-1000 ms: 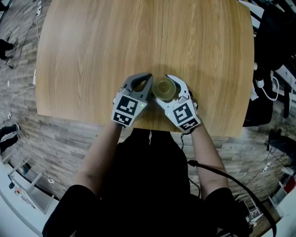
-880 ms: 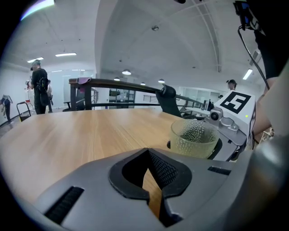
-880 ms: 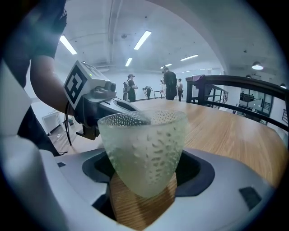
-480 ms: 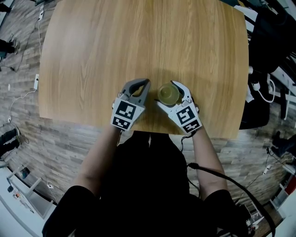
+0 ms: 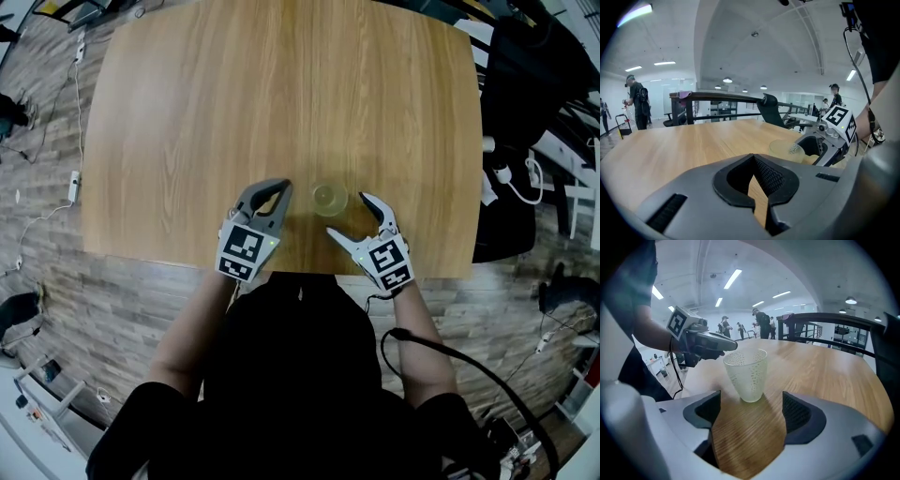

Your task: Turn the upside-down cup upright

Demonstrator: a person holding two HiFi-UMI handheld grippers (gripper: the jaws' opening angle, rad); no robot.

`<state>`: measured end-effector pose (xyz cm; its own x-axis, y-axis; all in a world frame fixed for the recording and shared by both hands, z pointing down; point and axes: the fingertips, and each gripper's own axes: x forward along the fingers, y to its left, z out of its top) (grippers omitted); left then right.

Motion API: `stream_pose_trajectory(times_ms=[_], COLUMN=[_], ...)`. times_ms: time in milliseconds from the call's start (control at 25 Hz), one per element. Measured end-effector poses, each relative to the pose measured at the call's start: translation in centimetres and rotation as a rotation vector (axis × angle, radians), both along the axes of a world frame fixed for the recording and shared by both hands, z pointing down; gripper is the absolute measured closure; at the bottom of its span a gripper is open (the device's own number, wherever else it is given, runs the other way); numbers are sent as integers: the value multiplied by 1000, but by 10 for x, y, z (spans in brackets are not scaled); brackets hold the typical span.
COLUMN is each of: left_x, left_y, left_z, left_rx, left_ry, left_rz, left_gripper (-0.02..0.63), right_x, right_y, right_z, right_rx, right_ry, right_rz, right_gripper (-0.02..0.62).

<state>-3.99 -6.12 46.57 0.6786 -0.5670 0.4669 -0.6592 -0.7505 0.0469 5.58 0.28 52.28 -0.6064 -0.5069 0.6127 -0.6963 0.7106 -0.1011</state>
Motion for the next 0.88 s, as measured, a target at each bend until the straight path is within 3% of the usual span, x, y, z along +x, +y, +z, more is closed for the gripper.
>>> stream_pose_trajectory(times_ms=[200,360,600,640,720,880], left_x=[3,3,-12,-16,-20,-18], left_y=[22,41,56,60,69,87], left_z=[-47,-75,-75,-72,-69,-68], left_rx=[103,216,215,205,187,183], left_ry=[35,37,68,72,78,80], left_rz=[5,7,-12,-17,-23,-20], left_gripper=[598,598,598,598,598,598], right_x=[15,12,0,0,4,5], right_y=[19,25,21,20,15,10], right_z=[-50,-97,-148,-154,-167,-179], right_rx=[45,126,239,257,292,304], right_ry=[-102,-151,-193,-205,-235,-277], right_rz=[99,122,128,149,205,280], right_gripper=[242,242,259,294,456,529])
